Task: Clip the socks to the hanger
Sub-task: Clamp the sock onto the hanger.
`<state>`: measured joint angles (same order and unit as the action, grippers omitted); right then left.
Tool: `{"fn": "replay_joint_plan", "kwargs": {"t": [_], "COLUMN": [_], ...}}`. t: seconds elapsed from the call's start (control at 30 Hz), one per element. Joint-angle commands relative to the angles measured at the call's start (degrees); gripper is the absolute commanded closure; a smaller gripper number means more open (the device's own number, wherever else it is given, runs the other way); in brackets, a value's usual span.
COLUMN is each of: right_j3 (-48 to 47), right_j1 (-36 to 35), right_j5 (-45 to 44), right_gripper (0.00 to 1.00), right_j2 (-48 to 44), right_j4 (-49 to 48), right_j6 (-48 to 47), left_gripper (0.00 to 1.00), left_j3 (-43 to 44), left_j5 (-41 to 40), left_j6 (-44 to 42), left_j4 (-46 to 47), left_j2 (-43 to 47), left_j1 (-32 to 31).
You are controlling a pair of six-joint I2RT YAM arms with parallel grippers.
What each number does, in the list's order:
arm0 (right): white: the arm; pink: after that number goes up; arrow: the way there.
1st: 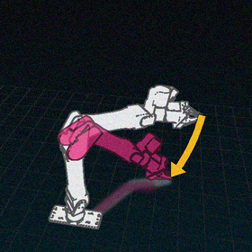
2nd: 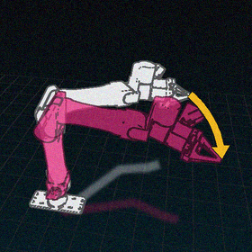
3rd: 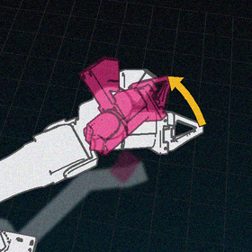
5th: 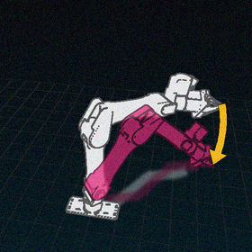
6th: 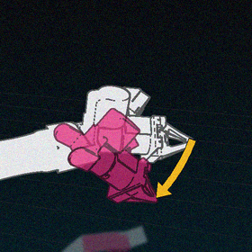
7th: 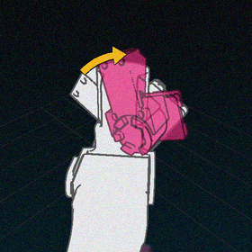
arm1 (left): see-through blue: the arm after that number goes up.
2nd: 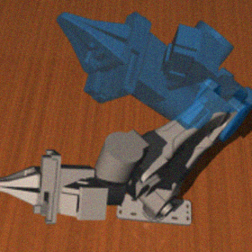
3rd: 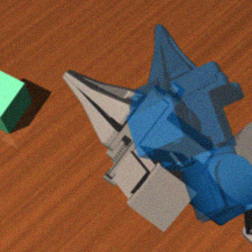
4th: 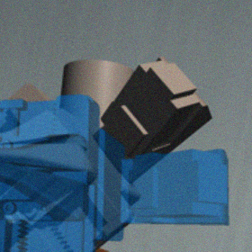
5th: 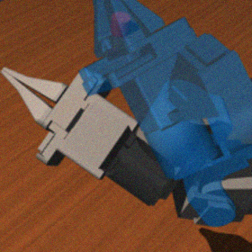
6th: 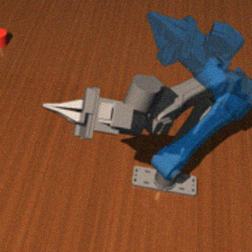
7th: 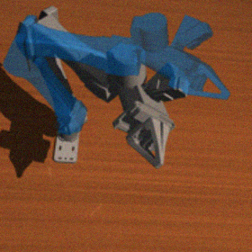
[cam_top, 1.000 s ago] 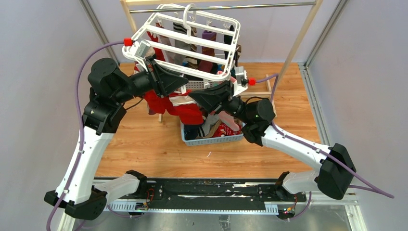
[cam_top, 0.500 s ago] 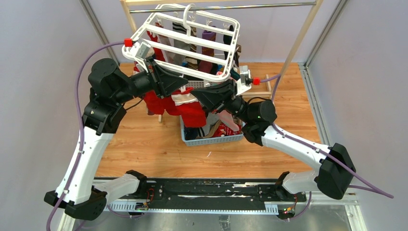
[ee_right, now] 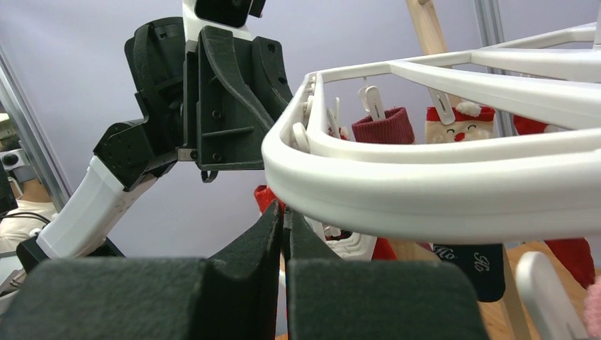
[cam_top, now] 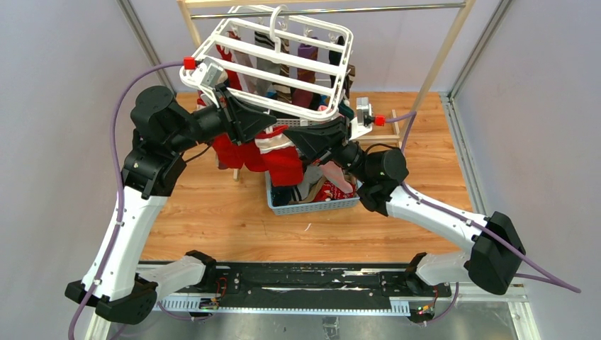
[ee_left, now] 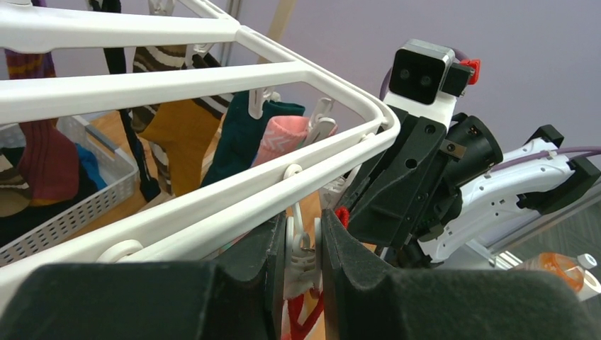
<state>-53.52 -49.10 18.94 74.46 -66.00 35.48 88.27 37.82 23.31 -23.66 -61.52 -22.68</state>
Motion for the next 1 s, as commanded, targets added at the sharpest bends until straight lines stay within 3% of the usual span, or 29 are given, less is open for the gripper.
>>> {"fn": "replay_joint_plan", "kwargs": {"t": [0.0, 0.13, 0.27, 0.47, 0.7, 0.97], "right_j3": [0.36, -0.09, 0.17, -0.18, 2.45, 4.26], "right_j1": [0.85, 0.76, 0.67, 0.5, 0.56, 2.71], "right_j5": [-1.32, -0.06, 0.13, -0.03, -4.31, -10.69], "right_gripper": [1.0, 1.0, 1.0, 0.95, 0.52, 0.34], "right_j2": [-1.65, -0.52, -0.11, -0.68, -4.32, -12.75], "right_j4": [-1.26, -1.15, -1.17, 2.02, 8.28, 27.17], "right_j6": [-1.36, -0.76, -0.68, -2.26, -4.58, -13.35], "left_gripper": [0.81, 0.5, 0.34, 0.31, 0.31, 0.32], "left_j3": [-0.41, -0.5, -0.54, -0.74, -1.11, -0.99], "left_j5": [1.65, 1.66, 1.25, 1.05, 0.55, 0.53], "left_j6": [-1.19, -0.66, -0.83, -0.93, -1.34, -2.08], "left_j4": [-3.06, -2.92, -3.31, -3.68, -3.99, -4.87], "left_j2": [1.35, 1.37, 1.74, 2.29, 2.86, 3.35], "left_j1": [-0.26, -0.26, -0.26, -0.26, -0.26, -0.26]}}
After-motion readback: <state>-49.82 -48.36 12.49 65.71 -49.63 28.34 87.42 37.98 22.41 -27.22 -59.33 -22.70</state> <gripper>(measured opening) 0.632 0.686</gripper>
